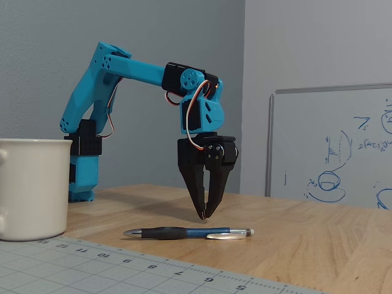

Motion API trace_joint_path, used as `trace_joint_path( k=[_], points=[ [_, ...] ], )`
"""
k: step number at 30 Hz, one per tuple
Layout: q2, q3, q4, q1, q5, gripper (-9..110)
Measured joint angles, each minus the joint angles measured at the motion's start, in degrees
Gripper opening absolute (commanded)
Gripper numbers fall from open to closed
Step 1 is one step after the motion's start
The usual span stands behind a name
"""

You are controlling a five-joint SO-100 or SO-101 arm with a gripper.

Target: Touch the pen.

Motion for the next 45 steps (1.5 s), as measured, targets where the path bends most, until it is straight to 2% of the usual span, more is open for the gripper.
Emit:
trace_joint_path(
  k=[2,4,10,13,19,22,45],
  points=[
    [0.44,2.99,-0.70,0.00,0.18,1],
    [5.89,13.27,-0.70,0.00,0.26,1],
    [39.90,61.96,-0.62,0.00,0.26,1],
    [62.14,84.20,0.09,0.35,0.26,1],
    [111.88,99.32,-0.88,0.18,0.00,1],
    [126.21,103.18,0.00,0.26,0.09,1],
    [129.99,103.89,-1.93,0.18,0.09,1]
  ],
)
